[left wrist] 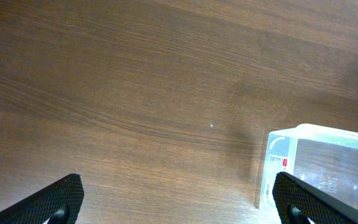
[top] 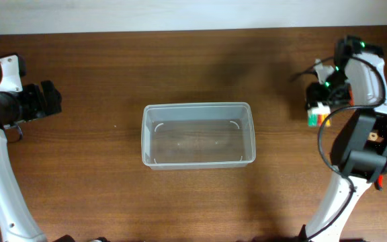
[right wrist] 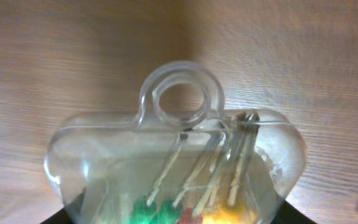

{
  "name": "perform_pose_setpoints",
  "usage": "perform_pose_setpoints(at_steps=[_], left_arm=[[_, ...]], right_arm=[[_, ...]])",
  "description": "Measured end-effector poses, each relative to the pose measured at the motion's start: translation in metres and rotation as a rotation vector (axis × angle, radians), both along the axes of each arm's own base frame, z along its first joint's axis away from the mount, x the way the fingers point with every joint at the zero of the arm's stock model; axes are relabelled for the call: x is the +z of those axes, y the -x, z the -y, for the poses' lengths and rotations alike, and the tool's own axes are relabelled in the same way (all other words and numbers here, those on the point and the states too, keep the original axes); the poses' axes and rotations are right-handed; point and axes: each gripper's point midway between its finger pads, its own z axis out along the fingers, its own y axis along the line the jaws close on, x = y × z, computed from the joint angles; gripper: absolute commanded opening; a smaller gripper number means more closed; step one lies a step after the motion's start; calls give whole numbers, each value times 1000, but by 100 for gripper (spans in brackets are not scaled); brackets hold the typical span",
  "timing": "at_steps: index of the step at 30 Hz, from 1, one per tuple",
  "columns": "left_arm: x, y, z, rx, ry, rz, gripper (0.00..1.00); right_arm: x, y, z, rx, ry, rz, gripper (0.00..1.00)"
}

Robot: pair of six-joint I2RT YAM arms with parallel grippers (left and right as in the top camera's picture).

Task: Pack container
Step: 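Lift the blister pack and carry it left over the container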

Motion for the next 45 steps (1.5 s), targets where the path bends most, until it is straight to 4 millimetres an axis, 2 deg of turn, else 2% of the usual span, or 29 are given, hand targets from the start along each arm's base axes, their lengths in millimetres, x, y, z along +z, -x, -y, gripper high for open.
perform_pose_setpoints(at_steps=[5,8,10,16,21,27,31,34,43,45], left_arm=[[0,0,0,0,0,0,99],[0,0,0,0,0,0,99],[0,0,0,0,0,0,99],[0,0,0,0,0,0,99],[0,0,0,0,0,0,99],[0,0,0,0,0,0,99],[0,0,0,0,0,0,99],[0,0,0,0,0,0,99],[0,0,0,0,0,0,99],[0,0,0,0,0,0,99]], right_arm=[[53,-24,-61,147,13,83,53],[81,-32,-102,242,15,139,53],[97,-29,-135,327,5,166,54],[120,1,-207,576,-19,161,57],[121,32,-273,807,-33,141,60],[121,71,-334,1036,-46,123,60],[115,93,-361,1151,-56,106,60],[100,99,-370,1203,-62,84,61],[37,104,-364,1245,-59,-10,64],[31,105,-363,1248,-58,-15,64]])
